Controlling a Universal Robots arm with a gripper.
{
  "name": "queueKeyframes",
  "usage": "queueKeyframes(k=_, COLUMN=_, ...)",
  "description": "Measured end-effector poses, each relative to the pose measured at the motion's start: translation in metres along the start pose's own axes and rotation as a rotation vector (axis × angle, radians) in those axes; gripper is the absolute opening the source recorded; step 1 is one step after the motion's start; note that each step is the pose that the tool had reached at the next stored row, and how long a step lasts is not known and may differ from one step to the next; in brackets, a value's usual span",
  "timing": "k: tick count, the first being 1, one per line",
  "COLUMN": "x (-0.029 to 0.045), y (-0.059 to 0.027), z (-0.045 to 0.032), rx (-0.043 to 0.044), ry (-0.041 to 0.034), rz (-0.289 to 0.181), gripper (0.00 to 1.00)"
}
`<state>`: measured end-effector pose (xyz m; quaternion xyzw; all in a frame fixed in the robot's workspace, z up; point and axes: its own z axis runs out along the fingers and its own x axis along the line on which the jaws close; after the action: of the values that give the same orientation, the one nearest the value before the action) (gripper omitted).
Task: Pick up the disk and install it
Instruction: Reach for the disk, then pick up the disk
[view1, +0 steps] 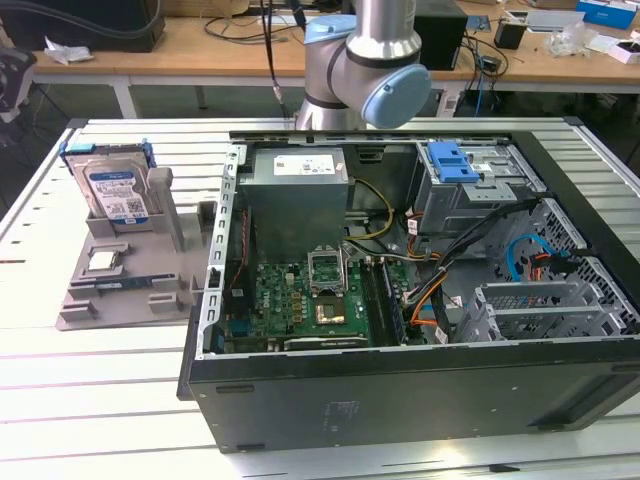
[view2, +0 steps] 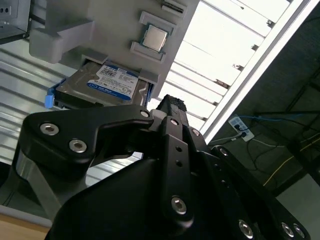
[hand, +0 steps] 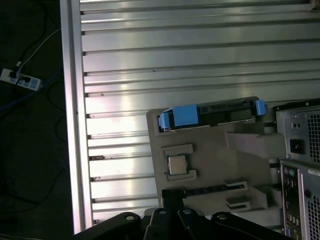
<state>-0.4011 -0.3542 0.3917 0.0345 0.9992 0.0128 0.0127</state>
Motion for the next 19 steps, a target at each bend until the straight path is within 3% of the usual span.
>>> queueKeyframes(k=3, x=-0.0033, y=0.0044, z=0.0002, rx=0.0029, ry=-0.0002, rz=-0.001, gripper=0.10)
queueKeyframes(k=17, x=-0.0036, y=0.0047, z=0.0002, rx=0.0044, ry=-0.0003, rz=-0.002, gripper=0.10)
queueKeyframes(k=19, x=-0.0035, y=0.0047, z=0.0002, rx=0.0035, ry=0.0006, rz=-0.037, gripper=0.10)
